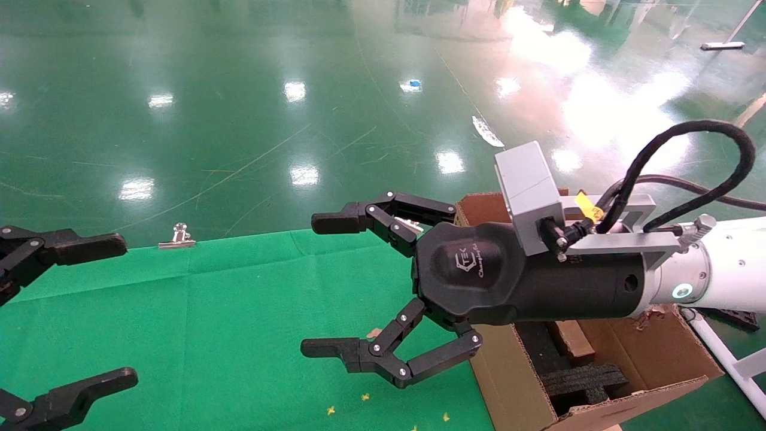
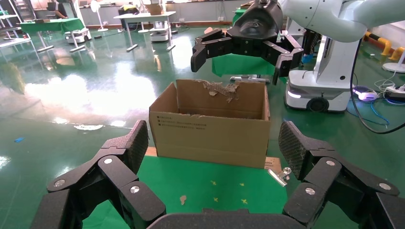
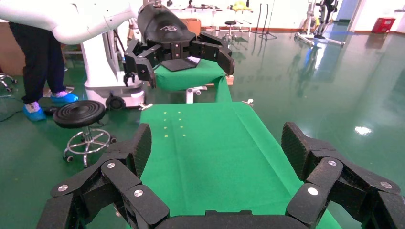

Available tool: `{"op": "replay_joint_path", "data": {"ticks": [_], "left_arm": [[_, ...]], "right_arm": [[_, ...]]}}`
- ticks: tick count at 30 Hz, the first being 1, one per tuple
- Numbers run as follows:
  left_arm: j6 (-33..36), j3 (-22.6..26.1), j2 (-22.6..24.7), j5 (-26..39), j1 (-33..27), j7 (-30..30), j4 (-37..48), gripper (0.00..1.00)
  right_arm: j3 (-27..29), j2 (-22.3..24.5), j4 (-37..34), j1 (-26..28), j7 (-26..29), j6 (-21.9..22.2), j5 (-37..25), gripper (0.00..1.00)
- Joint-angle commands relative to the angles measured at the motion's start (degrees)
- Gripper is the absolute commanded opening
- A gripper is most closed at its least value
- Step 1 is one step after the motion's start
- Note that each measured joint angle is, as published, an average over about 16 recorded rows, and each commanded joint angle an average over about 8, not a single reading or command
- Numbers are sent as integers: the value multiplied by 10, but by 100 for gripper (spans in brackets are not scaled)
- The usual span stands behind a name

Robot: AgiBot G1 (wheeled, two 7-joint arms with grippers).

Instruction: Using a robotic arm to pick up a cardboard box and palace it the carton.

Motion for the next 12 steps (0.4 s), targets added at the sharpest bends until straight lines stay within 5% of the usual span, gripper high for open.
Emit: {"op": "replay_joint_path", "data": {"ticks": [1, 12], "left_arm": [[0, 0, 0, 0, 0, 0, 0, 100], [0, 0, 0, 0, 0, 0, 0, 100]], "right_arm": [[0, 0, 0, 0, 0, 0, 0, 100], [0, 0, 0, 0, 0, 0, 0, 100]]}}
